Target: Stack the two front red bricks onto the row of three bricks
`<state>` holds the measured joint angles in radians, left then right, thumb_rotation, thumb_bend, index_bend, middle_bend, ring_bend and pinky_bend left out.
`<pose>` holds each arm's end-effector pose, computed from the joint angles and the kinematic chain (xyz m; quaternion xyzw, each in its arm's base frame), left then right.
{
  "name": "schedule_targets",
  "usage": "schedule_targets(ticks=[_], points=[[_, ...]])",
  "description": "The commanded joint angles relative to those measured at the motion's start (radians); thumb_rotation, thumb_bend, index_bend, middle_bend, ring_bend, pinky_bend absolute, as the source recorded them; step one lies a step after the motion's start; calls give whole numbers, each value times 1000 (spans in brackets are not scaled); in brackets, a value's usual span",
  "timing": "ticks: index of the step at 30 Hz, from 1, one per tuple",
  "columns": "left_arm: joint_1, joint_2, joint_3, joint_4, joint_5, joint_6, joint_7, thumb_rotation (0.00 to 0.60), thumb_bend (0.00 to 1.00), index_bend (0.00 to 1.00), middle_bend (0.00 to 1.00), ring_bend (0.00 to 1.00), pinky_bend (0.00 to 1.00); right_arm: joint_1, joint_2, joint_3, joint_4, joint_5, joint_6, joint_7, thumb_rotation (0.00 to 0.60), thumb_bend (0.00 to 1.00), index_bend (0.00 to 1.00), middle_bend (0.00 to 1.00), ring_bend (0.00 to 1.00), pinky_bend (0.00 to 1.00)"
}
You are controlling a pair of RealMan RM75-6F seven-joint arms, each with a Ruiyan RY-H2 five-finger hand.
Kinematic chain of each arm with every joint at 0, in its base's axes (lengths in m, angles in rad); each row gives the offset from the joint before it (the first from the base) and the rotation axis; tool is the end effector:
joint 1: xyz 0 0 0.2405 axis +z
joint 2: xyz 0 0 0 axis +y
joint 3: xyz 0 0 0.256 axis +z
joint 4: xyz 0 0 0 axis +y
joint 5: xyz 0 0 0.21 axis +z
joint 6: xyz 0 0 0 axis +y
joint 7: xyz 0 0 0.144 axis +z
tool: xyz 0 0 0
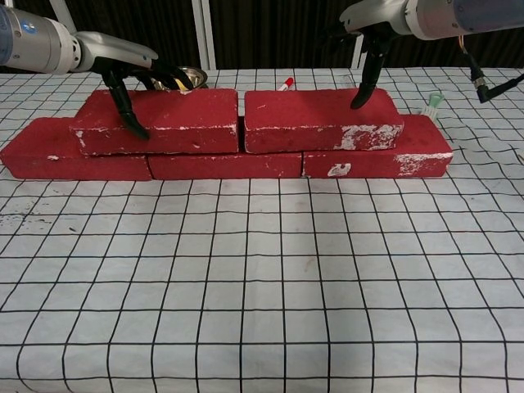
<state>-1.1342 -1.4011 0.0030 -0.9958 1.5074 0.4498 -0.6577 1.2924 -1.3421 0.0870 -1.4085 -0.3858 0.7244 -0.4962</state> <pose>-0.1494 0.4660 0.0365 -0.8005 -0.4261 -0.2559 0.3348 -0.0646 -0.4508 0.0425 0.7558 -0.3823 0.2707 0.4575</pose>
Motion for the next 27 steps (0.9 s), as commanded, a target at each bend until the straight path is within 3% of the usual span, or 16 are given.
schedule_targets(ticks=[1,27], points=[[-1,0,-1,-2,-1,-2,1,600,0,91,160,21,123,-2,2,1,-2,1,1,-2,600,0,27,71,46,127],[-17,-10,0,8,-4,-37,-11,600,0,55,108,0,71,-13,-2,4,9,19,4,-25,600,0,22,70,40,127]])
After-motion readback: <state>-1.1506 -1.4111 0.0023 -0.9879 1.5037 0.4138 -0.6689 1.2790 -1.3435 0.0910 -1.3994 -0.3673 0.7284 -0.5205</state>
